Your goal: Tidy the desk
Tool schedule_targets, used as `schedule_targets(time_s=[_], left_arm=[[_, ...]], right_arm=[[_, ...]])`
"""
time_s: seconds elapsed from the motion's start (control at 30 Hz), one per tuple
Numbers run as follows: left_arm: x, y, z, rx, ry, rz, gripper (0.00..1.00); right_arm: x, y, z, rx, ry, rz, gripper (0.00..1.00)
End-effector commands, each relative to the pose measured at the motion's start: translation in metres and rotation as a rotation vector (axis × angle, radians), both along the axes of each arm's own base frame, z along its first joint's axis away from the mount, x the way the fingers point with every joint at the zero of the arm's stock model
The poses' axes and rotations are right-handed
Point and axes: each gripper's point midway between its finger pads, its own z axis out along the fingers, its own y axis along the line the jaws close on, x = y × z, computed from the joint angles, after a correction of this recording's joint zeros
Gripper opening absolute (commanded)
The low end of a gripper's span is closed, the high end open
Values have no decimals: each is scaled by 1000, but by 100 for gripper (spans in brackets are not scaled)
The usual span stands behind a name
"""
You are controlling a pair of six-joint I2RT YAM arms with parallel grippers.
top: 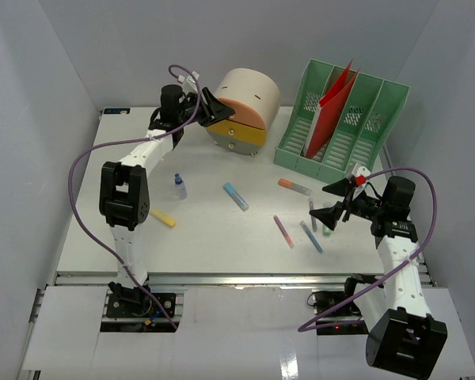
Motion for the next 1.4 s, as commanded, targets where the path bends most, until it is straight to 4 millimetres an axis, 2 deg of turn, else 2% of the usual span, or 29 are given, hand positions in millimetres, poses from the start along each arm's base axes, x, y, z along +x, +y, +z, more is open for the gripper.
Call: schedule_targets(time_s=[0.0, 0.3, 0.5, 0.67, 0.77, 0.87, 1.03, 1.1, 1.13, 1.2, 1.3, 1.37], left_arm=[[9, 2, 5, 73, 17, 62, 56], [19, -3, 11, 100, 13, 90, 55], [18, -13, 5, 93, 34, 63, 44], [14, -14, 2, 101, 43, 57, 44], [13, -15, 1, 110, 46, 58, 49], [13, -14, 1, 115, 42, 64, 47], [16, -15, 6, 111, 34, 70, 35], [17, -14, 10, 110, 29, 77, 24], [17, -13, 9, 112, 33, 80, 24], [14, -13, 10, 116, 32, 74, 16], [1, -10, 13, 129, 24, 64, 13], [-15, -5, 13, 141, 22, 54, 12]], right_arm=[[3, -3, 5, -5, -34, -8, 100], [3, -3, 4, 1, -23, -9, 100], [3, -4, 4, -2, -24, -15, 100], [4, -4, 4, -1, -23, -17, 100], [4, -5, 4, -1, -23, -20, 100], [4, -5, 4, 0, -21, -18, 100], [4, -6, 2, 0, -17, -23, 100], [4, -6, 3, -1, -19, -24, 100], [4, -6, 3, -1, -19, -24, 100], [4, -6, 1, 1, -13, -26, 100], [4, -6, 1, 1, -12, -26, 100], [4, -7, 0, 1, -10, -27, 100]])
